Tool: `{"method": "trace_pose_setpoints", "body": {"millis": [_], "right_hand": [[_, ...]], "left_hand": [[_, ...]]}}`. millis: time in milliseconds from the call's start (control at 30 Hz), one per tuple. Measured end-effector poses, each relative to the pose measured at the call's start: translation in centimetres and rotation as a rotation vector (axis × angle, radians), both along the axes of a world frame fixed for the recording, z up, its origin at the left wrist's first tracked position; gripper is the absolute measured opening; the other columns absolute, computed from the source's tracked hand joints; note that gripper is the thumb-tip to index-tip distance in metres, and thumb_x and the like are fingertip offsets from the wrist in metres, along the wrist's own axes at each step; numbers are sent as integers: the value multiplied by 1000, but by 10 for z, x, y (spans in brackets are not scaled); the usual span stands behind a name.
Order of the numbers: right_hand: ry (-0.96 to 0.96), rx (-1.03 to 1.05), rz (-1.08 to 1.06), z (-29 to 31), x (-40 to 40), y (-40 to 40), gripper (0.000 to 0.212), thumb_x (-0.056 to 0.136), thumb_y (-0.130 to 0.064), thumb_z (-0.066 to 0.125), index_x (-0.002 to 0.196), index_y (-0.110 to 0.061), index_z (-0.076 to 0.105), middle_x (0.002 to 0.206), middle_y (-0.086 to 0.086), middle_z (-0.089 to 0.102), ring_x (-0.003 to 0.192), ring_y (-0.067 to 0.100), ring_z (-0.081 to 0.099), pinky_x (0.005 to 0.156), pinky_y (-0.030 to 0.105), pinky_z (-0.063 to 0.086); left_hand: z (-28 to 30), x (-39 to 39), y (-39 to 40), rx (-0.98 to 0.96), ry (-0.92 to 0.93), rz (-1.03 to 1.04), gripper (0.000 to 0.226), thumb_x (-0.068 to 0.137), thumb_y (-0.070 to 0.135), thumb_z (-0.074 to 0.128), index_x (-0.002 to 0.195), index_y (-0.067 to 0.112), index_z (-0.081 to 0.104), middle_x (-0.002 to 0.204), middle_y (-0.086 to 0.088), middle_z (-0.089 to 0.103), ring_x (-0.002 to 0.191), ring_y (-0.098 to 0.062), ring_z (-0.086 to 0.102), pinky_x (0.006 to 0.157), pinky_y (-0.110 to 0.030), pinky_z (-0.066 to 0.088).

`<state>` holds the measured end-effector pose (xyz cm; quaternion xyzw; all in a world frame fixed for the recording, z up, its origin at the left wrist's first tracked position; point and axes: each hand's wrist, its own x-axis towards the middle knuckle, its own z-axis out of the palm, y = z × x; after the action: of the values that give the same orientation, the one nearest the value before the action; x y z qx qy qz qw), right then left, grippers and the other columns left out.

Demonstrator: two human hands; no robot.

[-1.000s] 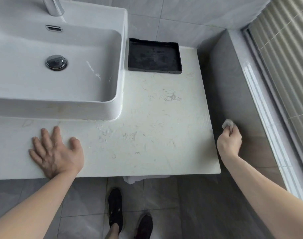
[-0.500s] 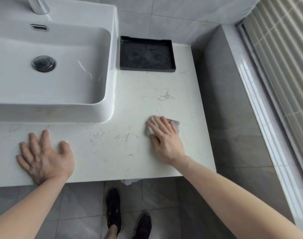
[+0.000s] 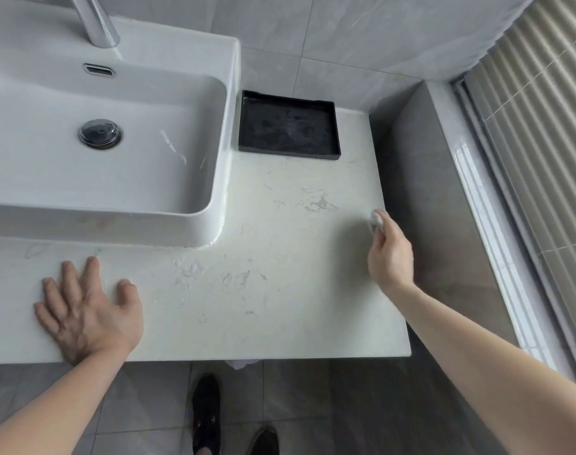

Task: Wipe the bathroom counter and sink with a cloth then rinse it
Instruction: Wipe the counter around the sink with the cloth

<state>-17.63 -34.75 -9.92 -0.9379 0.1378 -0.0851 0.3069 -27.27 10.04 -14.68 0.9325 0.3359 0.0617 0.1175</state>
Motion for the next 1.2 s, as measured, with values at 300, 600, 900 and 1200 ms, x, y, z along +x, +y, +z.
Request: {"method": "trace_pose_setpoints", "body": {"millis": [300, 600, 900, 1200], "right_hand": [[0, -122, 783, -39, -2, 185, 41, 101, -13, 52, 141, -15, 57, 153, 2, 52, 144, 28, 39, 120, 49, 26], [19, -206, 295, -46, 27, 48, 41, 104, -12, 47, 144, -20, 57, 157, 2, 49, 148, 27, 39, 122, 43, 26], [-2, -113, 15, 5, 59, 34, 20, 100, -13, 27, 87, -25, 38, 79, -4, 46, 66, 19, 43, 74, 45, 48], [154, -214, 715, -37, 46, 213, 49, 103, -23, 36, 151, -23, 43, 164, -5, 35, 153, 32, 22, 120, 61, 15]], "left_hand": [[-2, 0, 2, -6, 5, 1, 65, 90, 51, 38, 152, 32, 33, 167, -4, 22, 155, -29, 9, 126, -54, 5], [-3, -1, 2, 2, 6, -8, 65, 90, 51, 37, 152, 30, 33, 168, -5, 21, 155, -31, 10, 126, -55, 5], [-2, -1, 2, 1, 21, -8, 67, 90, 52, 37, 153, 30, 33, 167, -4, 21, 155, -30, 9, 126, -54, 6], [-2, 0, 3, -1, 21, -7, 68, 90, 53, 37, 154, 31, 32, 169, -2, 19, 156, -29, 8, 126, -53, 5]]}}
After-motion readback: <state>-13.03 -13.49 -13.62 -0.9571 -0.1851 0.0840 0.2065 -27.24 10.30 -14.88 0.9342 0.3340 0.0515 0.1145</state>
